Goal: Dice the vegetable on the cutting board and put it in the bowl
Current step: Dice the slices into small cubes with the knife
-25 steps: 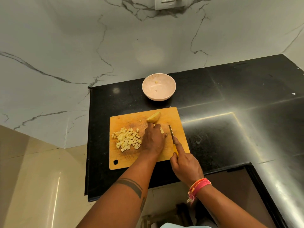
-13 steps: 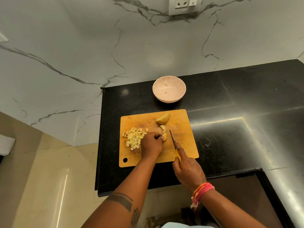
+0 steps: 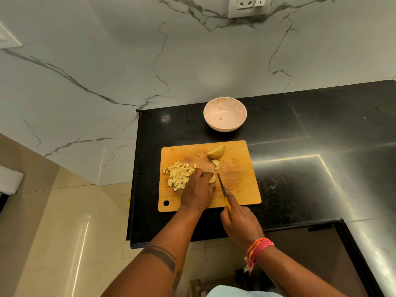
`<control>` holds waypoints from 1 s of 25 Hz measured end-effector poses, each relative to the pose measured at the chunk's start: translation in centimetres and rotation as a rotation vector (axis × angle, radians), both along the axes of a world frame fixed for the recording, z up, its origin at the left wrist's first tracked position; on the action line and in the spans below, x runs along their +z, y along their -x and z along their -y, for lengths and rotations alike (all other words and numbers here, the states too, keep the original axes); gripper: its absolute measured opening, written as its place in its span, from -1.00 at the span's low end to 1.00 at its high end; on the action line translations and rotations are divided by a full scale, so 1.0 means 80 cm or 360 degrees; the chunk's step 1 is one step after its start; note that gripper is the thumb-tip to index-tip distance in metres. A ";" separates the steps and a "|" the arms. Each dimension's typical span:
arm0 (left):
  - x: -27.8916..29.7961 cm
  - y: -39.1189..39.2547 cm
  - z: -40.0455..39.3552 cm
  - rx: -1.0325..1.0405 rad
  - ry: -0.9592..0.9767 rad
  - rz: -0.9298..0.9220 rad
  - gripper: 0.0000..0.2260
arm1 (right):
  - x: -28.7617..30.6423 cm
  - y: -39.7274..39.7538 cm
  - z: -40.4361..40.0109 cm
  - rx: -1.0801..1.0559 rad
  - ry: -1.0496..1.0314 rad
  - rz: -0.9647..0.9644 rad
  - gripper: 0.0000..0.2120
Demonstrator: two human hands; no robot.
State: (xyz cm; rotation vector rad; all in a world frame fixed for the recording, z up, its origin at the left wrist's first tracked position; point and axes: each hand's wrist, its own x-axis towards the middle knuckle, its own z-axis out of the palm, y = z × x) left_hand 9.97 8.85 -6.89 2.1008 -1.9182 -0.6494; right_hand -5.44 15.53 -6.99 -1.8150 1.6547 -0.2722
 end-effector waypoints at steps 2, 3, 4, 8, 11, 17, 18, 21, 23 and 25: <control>0.001 0.001 0.005 0.0007 -0.0023 0.0023 -0.66 | -0.001 -0.001 -0.002 0.0009 0.0006 0.0017 -0.36; 0.001 0.001 0.008 -0.0038 -0.0037 0.0031 -0.68 | 0.000 -0.001 -0.001 0.0002 0.0016 0.0024 -0.36; 0.001 0.000 0.010 -0.0094 -0.0037 0.0029 -0.70 | 0.001 0.000 0.000 -0.0013 0.0024 0.0030 -0.37; 0.003 -0.001 0.010 0.0019 0.0092 0.0023 -0.66 | 0.004 0.007 0.002 -0.0028 0.0030 -0.0007 -0.37; -0.003 0.004 -0.002 0.0095 0.0099 0.0000 -0.62 | 0.004 0.008 -0.001 0.0012 0.0020 0.0001 -0.36; -0.010 0.004 0.012 0.0014 0.0088 0.0073 -0.61 | 0.001 0.008 -0.008 0.0119 0.0001 -0.0049 -0.34; -0.010 0.002 0.014 0.0009 0.0087 0.0056 -0.61 | 0.001 0.009 -0.009 0.0111 0.0012 -0.0058 -0.34; -0.010 0.000 0.015 0.0069 0.0085 -0.0021 -0.64 | 0.008 0.004 -0.005 0.0089 0.0060 -0.0091 -0.34; -0.008 0.001 0.014 0.0079 0.0093 -0.0031 -0.65 | 0.013 -0.004 0.003 0.0122 0.0067 -0.0130 -0.35; -0.007 0.001 0.014 0.0077 0.0094 -0.0040 -0.66 | 0.016 -0.013 0.013 0.0145 0.0049 -0.0164 -0.36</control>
